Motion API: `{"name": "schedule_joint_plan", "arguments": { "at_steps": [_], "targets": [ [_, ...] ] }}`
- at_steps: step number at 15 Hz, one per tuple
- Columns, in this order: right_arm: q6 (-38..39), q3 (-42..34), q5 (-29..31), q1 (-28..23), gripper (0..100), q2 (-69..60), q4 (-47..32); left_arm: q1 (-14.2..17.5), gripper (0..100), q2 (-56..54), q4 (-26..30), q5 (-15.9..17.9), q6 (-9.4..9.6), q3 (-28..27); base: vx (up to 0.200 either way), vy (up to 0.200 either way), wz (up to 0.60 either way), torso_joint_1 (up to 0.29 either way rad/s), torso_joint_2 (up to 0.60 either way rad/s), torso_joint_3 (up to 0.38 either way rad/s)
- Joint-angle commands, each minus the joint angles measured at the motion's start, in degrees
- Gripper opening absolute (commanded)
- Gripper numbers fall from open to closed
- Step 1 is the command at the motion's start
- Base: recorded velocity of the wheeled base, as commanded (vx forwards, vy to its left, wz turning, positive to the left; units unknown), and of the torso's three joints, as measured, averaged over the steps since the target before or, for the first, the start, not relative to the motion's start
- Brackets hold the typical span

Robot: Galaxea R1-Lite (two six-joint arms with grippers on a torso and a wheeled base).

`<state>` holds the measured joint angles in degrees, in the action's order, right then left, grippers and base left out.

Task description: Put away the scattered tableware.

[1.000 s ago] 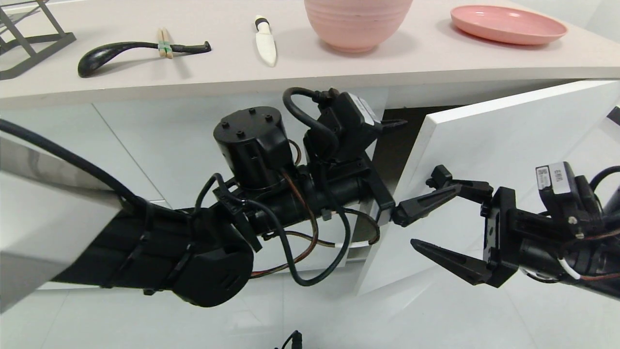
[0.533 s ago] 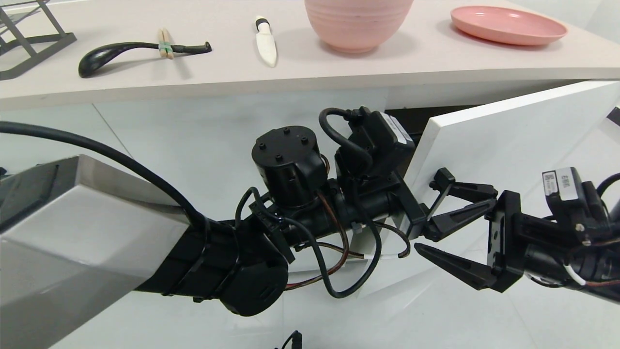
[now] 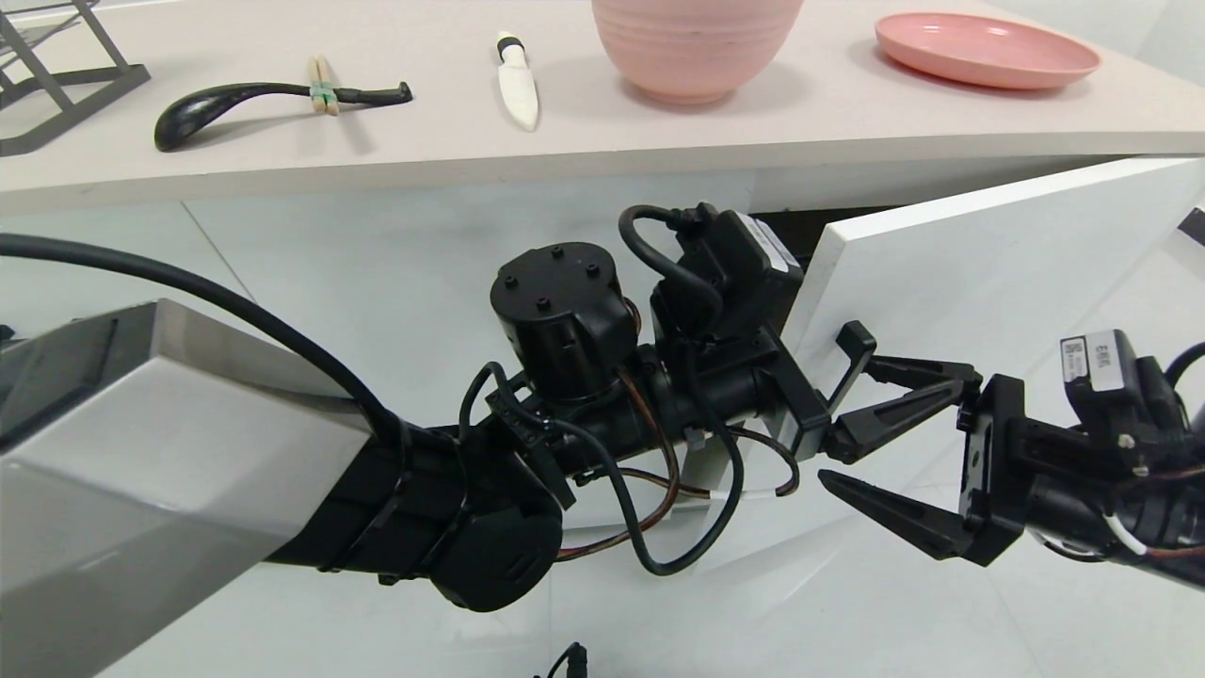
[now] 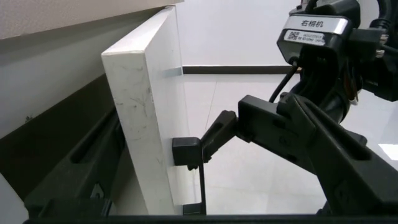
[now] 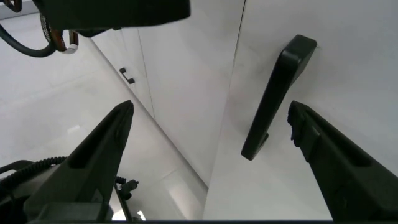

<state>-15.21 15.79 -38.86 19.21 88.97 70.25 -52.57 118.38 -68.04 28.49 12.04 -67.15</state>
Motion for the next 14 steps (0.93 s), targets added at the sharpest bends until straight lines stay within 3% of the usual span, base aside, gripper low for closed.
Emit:
{"name": "schedule_joint_plan", "arguments": {
  "at_steps": [1,4,6,9,14],
  "targets": [
    [0.01,-1.28,0.19,-0.05,100,-0.55,0.06,-0.08,100,-0.26,0.01,-0.01,0.0,0.09,0.0,0.0,0.0,0.0,0.0,0.0],
    [0.01,-4.36,0.54,-0.23,100,-4.06,0.06,-0.08,100,-0.17,0.45,-0.19,-0.27,0.0,0.0,0.0,0.0,0.0,0.0,0.0],
    [0.01,-7.09,1.95,-3.3,100,-12.15,-0.29,-0.08,100,-0.08,0.54,-2.74,-2.11,0.17,0.0,0.0,0.0,0.0,0.0,0.0],
    [0.1,-10.6,1.86,-5.94,100,-23.93,-0.91,-0.7,100,0.27,0.62,-2.91,-2.2,0.26,0.0,0.0,0.0,0.0,0.0,0.0],
    [0.1,-10.34,1.77,-9.19,100,-47.22,-15.23,-0.61,100,0.88,1.77,-3.0,-2.2,0.26,0.0,0.0,0.0,0.0,0.0,0.0]
  ]
}}
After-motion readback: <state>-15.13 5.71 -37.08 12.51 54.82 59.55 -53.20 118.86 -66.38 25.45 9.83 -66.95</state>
